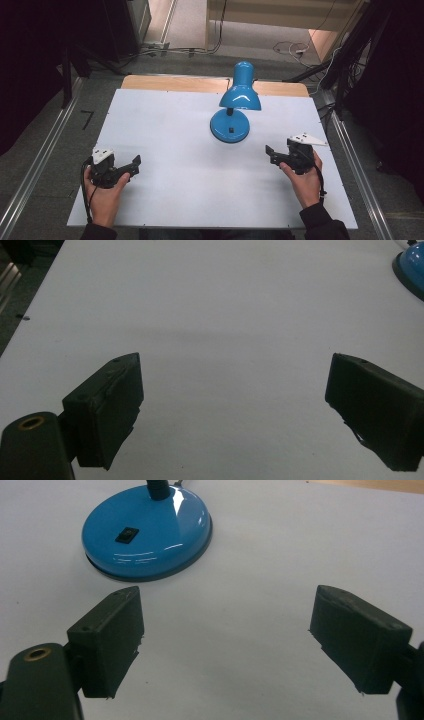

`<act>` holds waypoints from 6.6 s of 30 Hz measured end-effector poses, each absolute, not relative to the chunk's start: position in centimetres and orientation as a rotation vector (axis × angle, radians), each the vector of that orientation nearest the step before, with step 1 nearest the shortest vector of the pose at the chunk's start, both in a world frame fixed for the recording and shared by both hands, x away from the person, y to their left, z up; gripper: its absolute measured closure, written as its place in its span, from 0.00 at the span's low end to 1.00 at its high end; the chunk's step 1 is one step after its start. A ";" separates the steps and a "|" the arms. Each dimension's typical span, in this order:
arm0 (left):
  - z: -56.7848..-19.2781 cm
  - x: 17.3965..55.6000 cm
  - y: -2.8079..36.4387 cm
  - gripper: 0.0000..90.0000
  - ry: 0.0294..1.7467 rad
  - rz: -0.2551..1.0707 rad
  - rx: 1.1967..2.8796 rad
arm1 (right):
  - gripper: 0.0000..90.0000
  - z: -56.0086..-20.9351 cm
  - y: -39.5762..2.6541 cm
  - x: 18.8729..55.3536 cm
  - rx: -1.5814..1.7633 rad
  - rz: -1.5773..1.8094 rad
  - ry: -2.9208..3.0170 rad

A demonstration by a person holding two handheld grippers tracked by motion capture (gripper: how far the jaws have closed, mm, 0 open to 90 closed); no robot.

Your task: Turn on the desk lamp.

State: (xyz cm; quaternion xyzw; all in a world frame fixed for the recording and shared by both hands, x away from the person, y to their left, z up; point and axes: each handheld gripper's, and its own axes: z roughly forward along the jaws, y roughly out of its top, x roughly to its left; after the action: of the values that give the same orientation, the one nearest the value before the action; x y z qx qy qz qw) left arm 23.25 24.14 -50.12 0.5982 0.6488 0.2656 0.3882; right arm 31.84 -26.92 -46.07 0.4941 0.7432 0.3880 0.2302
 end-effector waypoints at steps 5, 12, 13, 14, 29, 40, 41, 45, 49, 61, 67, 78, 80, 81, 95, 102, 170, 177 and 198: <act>-50.1 23.3 24.1 0.10 1.652 0.675 1.521 | 0.14 -46.0 -26.3 32.2 1.353 1.082 2.051; -50.1 23.2 24.2 0.10 1.651 0.675 1.519 | 0.14 -46.1 -25.3 32.7 1.334 1.087 2.073; -50.1 23.2 24.2 0.10 1.651 0.674 1.519 | 0.14 -46.1 -25.1 32.8 1.336 1.089 2.074; -50.1 23.2 24.2 0.10 1.653 0.673 1.522 | 0.14 -46.1 -25.0 32.9 1.334 1.091 2.076; -50.0 23.1 24.3 0.10 1.649 0.671 1.521 | 0.19 -46.0 -23.4 34.0 1.313 1.107 2.081; -50.1 23.2 24.3 0.10 1.649 0.670 1.521 | 0.23 -46.1 -22.3 34.8 1.298 1.117 2.091; -50.1 23.2 24.3 0.10 1.648 0.669 1.521 | 0.23 -46.1 -22.2 34.9 1.295 1.118 2.093; -50.1 23.2 24.3 0.10 1.650 0.668 1.520 | 0.26 -46.1 -21.6 35.1 1.289 1.123 2.100; -50.0 23.1 24.4 0.10 1.650 0.670 1.520 | 0.29 -46.2 -21.1 35.3 1.276 1.122 2.108; -50.1 23.2 24.4 0.10 1.652 0.667 1.518 | 0.48 -46.5 -19.0 36.6 1.233 1.141 2.121; -50.1 23.2 24.4 0.10 1.650 0.666 1.518 | 0.76 -47.0 -17.7 37.3 1.204 1.155 2.127; -50.1 23.2 24.4 0.10 1.650 0.662 1.517 | 0.97 -47.8 -16.6 38.7 1.245 1.176 2.100; -50.1 23.2 24.5 0.10 1.649 0.662 1.515 | 0.97 -47.8 -16.4 38.9 1.241 1.175 2.100; -50.1 23.2 24.5 0.10 1.648 0.663 1.514 | 0.97 -47.8 -16.3 38.9 1.237 1.171 2.099; -50.1 23.2 24.5 0.10 1.648 0.662 1.512 | 0.97 -48.1 -15.8 39.6 1.246 1.156 2.095; -50.1 23.3 24.5 0.10 1.648 0.661 1.518 | 0.97 -48.3 -15.7 39.7 1.239 1.150 2.108; -50.0 23.1 24.3 0.10 1.647 0.669 1.519 | 0.64 -46.6 -18.9 36.5 1.268 1.233 2.196; -50.0 23.1 24.3 0.10 1.647 0.671 1.518 | 0.40 -46.1 -19.7 35.6 1.263 1.228 2.201; -50.0 23.1 24.2 0.10 1.648 0.674 1.522 | 0.16 -46.0 -22.9 33.9 1.285 1.179 2.174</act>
State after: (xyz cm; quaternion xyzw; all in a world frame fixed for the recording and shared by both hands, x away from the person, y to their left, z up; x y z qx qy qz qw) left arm 23.08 24.23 -50.00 0.5985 0.6483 0.2651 0.3889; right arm 33.86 -22.92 -46.00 0.4539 0.7678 0.4164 0.1764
